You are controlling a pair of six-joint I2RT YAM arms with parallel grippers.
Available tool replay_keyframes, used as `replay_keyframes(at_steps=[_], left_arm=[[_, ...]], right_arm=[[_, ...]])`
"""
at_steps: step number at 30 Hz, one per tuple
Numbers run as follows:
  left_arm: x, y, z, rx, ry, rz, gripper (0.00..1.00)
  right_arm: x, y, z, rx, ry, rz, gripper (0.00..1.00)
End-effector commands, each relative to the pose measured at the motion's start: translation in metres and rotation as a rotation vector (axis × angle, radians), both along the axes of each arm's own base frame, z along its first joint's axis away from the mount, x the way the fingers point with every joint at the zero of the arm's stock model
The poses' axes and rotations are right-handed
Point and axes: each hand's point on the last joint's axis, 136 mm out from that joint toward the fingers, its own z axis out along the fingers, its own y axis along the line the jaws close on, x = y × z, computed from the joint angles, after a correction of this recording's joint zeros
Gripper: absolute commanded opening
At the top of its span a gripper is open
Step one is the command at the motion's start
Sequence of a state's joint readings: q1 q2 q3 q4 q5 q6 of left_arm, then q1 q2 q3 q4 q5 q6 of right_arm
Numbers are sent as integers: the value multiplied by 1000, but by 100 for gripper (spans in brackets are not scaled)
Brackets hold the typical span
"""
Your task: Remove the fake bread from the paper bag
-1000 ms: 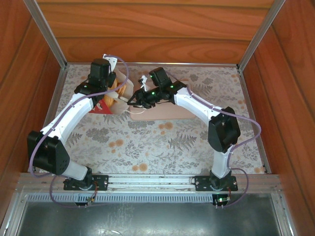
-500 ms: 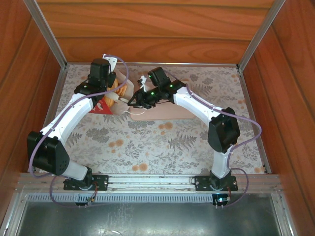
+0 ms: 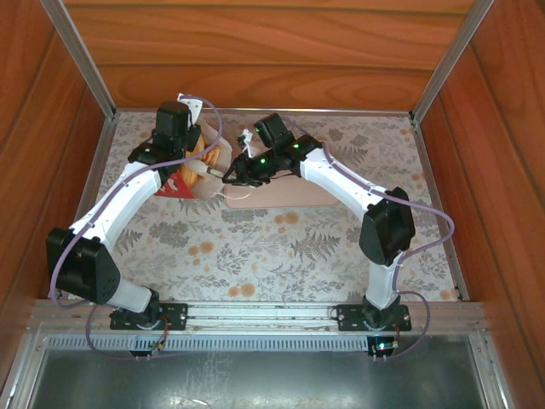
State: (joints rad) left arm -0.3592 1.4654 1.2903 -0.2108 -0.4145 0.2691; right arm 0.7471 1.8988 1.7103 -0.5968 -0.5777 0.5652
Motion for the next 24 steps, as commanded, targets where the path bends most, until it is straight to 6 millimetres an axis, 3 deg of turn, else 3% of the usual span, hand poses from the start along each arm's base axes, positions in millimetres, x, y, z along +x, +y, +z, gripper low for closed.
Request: replay_keyframes(at_steps=[1,12,21,22,24], left_arm=[[-2,-1,27,-47,-83,12,0],[2,0,22,-47,-73,31,0],[2,5,25,-31,-80,61,0],[2,5,25,-31,-80,60,0],[2,5,25,-31,-80,60,0]], right_arm=[[-10,-5,37,39,-92,24,0],[-21,-18,56,47,-140,21,0],[-31,-33,61,29,-159,3,0],[-36,-38,73,48,-181,1,0],[-41,-44,76,50,-189,-2,0]])
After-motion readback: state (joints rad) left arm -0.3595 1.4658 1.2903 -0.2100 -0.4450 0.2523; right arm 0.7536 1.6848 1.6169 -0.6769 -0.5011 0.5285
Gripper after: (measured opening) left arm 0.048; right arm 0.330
